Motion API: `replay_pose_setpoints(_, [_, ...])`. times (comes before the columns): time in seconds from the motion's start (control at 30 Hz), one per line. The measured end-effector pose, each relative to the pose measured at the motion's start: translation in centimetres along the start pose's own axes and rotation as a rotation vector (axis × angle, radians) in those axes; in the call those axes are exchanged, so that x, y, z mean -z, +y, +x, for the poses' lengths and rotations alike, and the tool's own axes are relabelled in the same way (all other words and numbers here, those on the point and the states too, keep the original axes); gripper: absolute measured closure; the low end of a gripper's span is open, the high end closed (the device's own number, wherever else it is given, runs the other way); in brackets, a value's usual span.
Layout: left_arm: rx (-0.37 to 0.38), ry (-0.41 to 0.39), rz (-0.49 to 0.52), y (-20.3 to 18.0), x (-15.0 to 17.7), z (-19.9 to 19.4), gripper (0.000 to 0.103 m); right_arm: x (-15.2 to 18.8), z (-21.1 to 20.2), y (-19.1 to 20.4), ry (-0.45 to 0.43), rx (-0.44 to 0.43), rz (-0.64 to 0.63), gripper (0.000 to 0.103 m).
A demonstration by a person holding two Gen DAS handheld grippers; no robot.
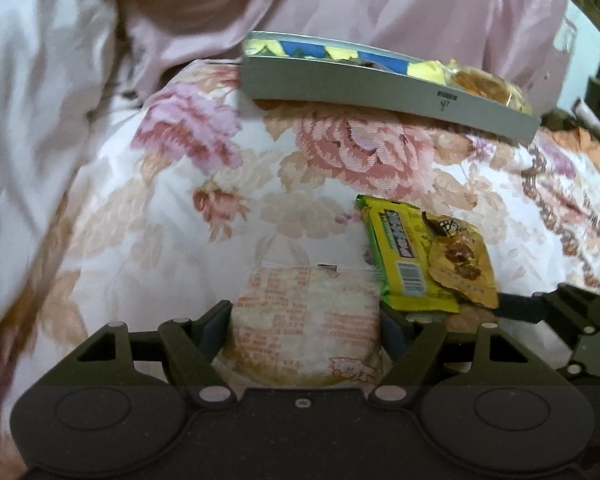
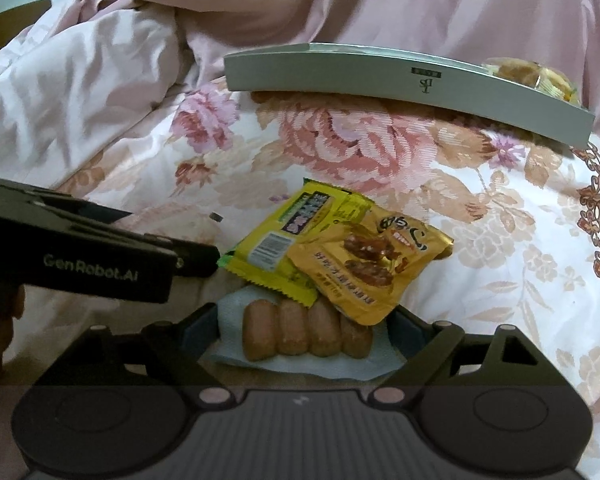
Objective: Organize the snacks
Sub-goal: 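Close left tool on the round biscuit while right tool approaches the sausage pack, then lift the biscuit with left tool while right tool grasps the sausage pack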
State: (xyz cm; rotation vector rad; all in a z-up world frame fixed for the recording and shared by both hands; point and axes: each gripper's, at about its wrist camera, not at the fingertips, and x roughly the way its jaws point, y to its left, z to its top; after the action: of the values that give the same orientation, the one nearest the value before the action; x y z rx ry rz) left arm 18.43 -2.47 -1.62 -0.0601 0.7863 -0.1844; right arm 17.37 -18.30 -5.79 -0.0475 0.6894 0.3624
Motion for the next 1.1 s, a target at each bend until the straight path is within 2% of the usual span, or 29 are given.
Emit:
replay_pose_setpoints(0.2, [-0.005,-0.02,-0.062,-0.1,1.1,-2.0,0.027,0.3,-1.1,0.4,0.016,-0.039,0.009,0.012])
replay_pose_setpoints(0.47, [-0.047,-0.069,-0.168,1.1,1.7,-3.9,0.027,0.7,-2.4,1.0,-0.001,-0.086,0.001,0.015])
replay_pose_setpoints(1.1, [-0.064,-0.122,-0.173,0.8,1.9,-4.6,0.027,1.3,-3.2,2.6,-0.06,-0.066,-0.113,0.017])
